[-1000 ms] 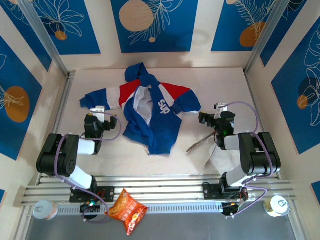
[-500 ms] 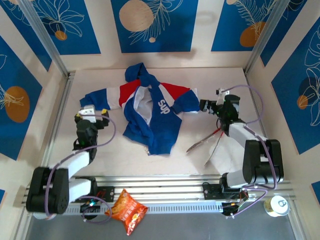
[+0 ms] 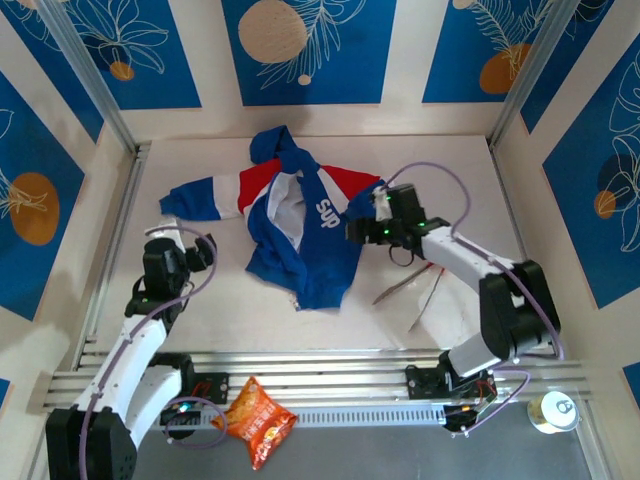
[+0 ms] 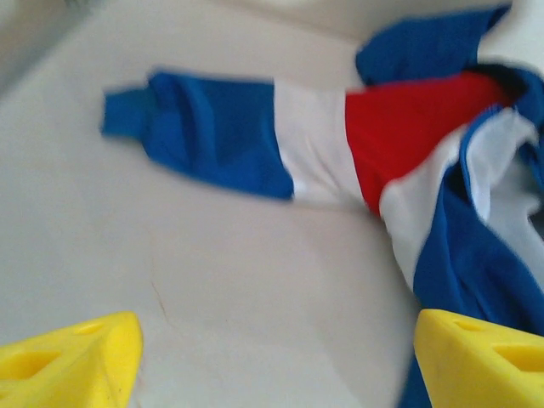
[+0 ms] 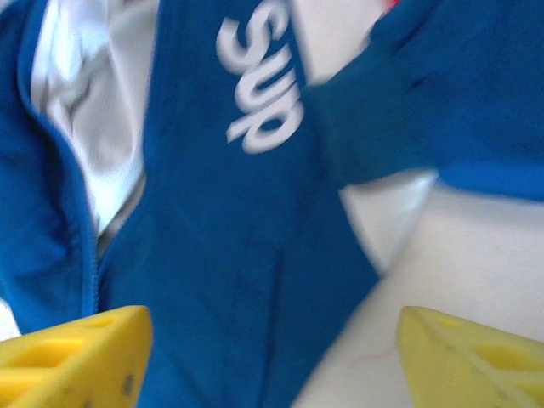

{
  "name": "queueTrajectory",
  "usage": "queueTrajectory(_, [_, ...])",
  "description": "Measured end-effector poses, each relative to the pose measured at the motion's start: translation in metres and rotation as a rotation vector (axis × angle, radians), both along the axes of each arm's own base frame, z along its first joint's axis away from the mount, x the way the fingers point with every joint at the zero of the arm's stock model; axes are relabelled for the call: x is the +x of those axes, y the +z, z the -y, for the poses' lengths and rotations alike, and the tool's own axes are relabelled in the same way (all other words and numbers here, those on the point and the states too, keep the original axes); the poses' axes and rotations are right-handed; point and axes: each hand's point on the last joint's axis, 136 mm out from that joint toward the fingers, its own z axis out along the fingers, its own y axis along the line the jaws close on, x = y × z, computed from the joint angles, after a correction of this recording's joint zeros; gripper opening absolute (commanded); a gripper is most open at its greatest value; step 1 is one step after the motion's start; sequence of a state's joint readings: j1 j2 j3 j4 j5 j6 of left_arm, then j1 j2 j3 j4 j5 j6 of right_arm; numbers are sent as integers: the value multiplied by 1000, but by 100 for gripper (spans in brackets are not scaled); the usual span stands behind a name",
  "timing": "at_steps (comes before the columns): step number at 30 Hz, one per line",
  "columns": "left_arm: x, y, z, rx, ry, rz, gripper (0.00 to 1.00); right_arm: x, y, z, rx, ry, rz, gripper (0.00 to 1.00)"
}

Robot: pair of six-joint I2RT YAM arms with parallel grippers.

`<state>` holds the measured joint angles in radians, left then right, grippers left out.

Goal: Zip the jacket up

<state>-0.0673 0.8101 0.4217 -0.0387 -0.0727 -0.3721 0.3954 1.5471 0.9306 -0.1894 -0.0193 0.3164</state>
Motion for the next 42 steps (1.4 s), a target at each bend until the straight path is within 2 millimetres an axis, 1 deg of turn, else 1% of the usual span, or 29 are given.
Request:
queueTrajectory(2, [-7, -14, 10, -72, -25, -67, 61, -9, -20, -18, -5, 44, -73, 48])
queueTrajectory(3, [-10, -19, 16, -114, -42, -95, 56, -12, -31, -27, -5, 66, -115, 44])
queueTrajectory(6, [-17, -30, 38, -241, -109, -157, 48, -17, -55, -50, -11, 116, -213, 34])
queueTrajectory(9, [-26, -46, 60, -340, -168, -242, 48, -13, -69, -69, -23, 147, -269, 30])
queueTrajectory(11, [-33, -55, 76, -368, -206, -293, 50, -8, -71, -78, -24, 161, -286, 30])
queueTrajectory(12, [-38, -57, 86, -373, -236, -316, 51, -5, -70, -81, -20, 164, -287, 31])
queueTrajectory(14, [-47, -61, 106, -374, -292, -349, 54, -1, -68, -85, -16, 168, -285, 31])
queueTrajectory(16, [-54, -63, 126, -357, -348, -380, 61, 0, -66, -86, -17, 170, -286, 31])
queueTrajectory(18, [-57, -63, 143, -336, -387, -402, 64, -1, -65, -87, -18, 171, -288, 32])
queueTrajectory(21, [-50, -62, 166, -299, -420, -422, 66, -3, -66, -86, -22, 171, -297, 32])
queueTrajectory(26, [-20, -67, 200, -248, -414, -453, 74, -5, -67, -85, -22, 169, -308, 32])
queueTrajectory(29, [-2, -75, 222, -223, -414, -466, 75, -8, -70, -84, -24, 169, -317, 33])
queueTrajectory(30, [3, -80, 231, -218, -413, -473, 75, -8, -70, -84, -23, 170, -318, 32])
queueTrajectory(33, [11, -99, 245, -218, -402, -507, 75, -8, -70, -83, -24, 170, -320, 33])
queueTrajectory(35, [14, -110, 248, -215, -387, -522, 70, -9, -70, -83, -26, 170, -322, 33])
queueTrajectory(37, [21, -105, 253, -240, -381, -499, 62, -9, -72, -81, -27, 167, -325, 32])
queueTrajectory(40, [20, -109, 248, -253, -357, -504, 36, -8, -73, -75, -22, 154, -330, 32])
queueTrajectory(42, [12, -113, 234, -273, -328, -506, 17, -6, -73, -66, -11, 134, -341, 32])
